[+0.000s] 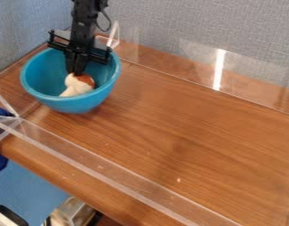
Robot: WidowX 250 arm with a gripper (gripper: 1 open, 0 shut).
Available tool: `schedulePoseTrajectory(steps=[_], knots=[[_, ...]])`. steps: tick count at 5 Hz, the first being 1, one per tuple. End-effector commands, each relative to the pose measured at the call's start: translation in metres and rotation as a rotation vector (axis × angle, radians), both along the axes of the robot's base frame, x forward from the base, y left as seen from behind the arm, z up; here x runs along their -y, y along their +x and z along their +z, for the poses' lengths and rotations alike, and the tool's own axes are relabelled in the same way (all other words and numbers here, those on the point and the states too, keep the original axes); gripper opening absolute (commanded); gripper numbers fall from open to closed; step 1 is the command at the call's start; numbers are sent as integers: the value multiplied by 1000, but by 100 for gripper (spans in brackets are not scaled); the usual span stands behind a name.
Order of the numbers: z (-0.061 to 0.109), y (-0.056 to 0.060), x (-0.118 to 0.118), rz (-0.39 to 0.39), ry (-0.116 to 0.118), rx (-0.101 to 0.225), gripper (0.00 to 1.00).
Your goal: Remove the mushroom from inside the blue bowl and put it on the table
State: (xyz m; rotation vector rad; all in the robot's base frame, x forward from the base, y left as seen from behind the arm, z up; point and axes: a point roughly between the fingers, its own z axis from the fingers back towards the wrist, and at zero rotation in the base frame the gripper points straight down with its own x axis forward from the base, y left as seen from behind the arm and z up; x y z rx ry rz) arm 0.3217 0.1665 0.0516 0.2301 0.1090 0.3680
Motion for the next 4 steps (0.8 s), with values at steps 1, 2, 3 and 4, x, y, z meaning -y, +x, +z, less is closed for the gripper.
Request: schedulePoseTrajectory(steps=[1, 2, 3, 4], knots=[[16, 7, 6, -31, 15, 50, 0], [13, 7, 8, -42, 12, 47, 0], [10, 7, 9, -51, 10, 44, 0], [23, 6, 11, -49, 12, 62, 0]])
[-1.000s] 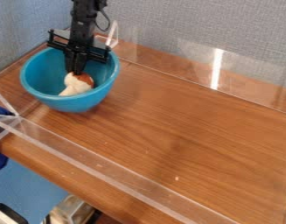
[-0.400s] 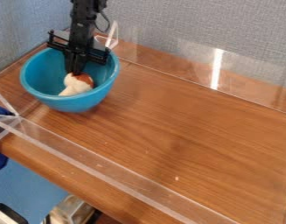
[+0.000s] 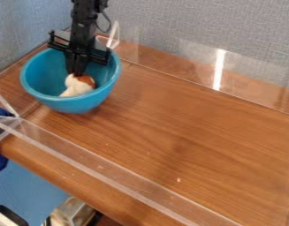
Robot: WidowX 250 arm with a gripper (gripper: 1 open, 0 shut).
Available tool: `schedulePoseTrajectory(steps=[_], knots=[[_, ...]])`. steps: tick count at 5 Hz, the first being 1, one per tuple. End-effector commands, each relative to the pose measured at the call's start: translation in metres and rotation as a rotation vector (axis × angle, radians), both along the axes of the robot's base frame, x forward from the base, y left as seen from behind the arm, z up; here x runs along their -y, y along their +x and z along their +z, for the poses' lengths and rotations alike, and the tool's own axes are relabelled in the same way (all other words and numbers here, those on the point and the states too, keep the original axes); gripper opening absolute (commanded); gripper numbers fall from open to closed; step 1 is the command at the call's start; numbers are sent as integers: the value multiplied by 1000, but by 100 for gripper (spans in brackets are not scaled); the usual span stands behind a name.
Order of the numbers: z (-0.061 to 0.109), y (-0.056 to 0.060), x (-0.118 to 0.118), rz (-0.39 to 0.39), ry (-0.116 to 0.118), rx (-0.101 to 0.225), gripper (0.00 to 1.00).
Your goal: Remove the mushroom from inside the blue bowl and put it on the table
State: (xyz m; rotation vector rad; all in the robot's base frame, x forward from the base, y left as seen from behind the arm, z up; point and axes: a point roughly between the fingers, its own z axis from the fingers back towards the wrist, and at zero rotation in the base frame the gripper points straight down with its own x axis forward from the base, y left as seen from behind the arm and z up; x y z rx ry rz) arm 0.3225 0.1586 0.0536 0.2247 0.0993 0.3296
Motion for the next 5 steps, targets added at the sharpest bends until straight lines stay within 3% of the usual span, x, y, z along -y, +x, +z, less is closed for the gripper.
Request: schedulePoseTrajectory(steps=[1, 3, 5], knots=[[40, 4, 6, -8, 21, 82, 0], [81, 2, 10, -3, 24, 146, 0], [124, -3, 54, -70, 9, 201, 0]])
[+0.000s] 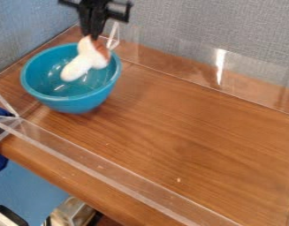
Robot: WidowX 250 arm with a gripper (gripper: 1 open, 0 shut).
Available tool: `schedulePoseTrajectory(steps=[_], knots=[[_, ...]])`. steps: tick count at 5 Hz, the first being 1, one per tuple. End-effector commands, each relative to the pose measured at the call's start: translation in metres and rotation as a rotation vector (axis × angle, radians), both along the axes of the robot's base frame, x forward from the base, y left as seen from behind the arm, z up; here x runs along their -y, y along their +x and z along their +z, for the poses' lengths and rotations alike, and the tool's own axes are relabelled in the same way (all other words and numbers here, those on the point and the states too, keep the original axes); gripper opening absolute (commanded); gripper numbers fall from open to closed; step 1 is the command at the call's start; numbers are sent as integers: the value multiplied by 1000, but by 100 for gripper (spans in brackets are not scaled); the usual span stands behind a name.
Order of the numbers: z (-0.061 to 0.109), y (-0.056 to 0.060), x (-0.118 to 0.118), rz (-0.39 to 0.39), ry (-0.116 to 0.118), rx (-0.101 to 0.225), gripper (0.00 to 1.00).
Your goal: Remove the mushroom from inside the blue bowl and put it on the table
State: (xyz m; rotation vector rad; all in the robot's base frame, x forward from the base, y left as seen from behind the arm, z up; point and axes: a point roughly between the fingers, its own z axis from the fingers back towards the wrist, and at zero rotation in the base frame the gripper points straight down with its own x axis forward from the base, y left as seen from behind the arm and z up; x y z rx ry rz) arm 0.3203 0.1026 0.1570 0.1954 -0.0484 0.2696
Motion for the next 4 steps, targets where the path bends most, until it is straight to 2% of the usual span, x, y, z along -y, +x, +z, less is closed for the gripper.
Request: schedulePoseTrajectory(steps=[1, 2, 3, 4], knots=[[27, -3, 31, -49, -8, 68, 0], [19, -8, 68, -103, -32, 47, 0], [7, -7, 105, -162, -45, 17, 0], [-6, -2, 145, -229, -59, -11, 0]])
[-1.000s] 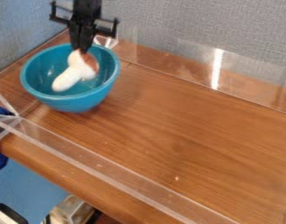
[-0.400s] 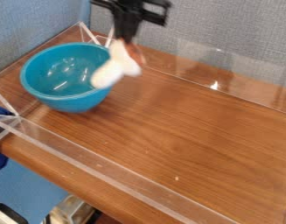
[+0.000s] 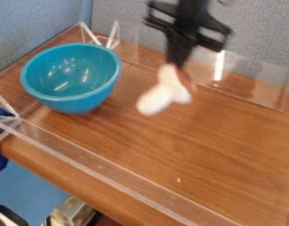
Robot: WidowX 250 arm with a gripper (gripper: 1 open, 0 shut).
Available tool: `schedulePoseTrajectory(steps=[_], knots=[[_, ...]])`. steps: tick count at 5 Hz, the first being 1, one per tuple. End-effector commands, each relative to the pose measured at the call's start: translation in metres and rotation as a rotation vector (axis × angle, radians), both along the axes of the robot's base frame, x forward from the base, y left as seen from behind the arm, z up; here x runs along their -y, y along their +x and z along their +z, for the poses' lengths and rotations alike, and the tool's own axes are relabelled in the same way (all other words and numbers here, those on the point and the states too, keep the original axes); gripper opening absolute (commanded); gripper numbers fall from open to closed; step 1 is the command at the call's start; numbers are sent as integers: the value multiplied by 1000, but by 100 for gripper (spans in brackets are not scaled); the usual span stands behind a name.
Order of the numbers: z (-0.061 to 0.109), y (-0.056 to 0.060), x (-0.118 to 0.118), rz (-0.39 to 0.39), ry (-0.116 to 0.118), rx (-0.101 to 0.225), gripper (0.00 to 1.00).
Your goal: Remove the mushroom from inside the blue bowl and put it on the table
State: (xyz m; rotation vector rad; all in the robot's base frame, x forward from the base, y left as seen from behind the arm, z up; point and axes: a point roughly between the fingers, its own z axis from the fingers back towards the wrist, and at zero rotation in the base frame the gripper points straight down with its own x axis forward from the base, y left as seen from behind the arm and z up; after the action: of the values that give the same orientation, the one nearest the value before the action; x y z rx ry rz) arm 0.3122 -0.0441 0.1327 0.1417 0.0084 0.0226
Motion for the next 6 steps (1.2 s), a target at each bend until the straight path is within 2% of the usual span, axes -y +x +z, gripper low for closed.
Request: schedulePoseTrajectory(steps=[1, 2, 3, 4, 6], knots=[[2, 13, 32, -32, -22, 35, 0], [-15, 13, 48, -44, -38, 17, 0], [-30, 2, 44, -28, -51, 3, 0], [-24, -3, 30, 2, -54, 27, 0], [-42, 8, 22, -25, -86, 38, 0]])
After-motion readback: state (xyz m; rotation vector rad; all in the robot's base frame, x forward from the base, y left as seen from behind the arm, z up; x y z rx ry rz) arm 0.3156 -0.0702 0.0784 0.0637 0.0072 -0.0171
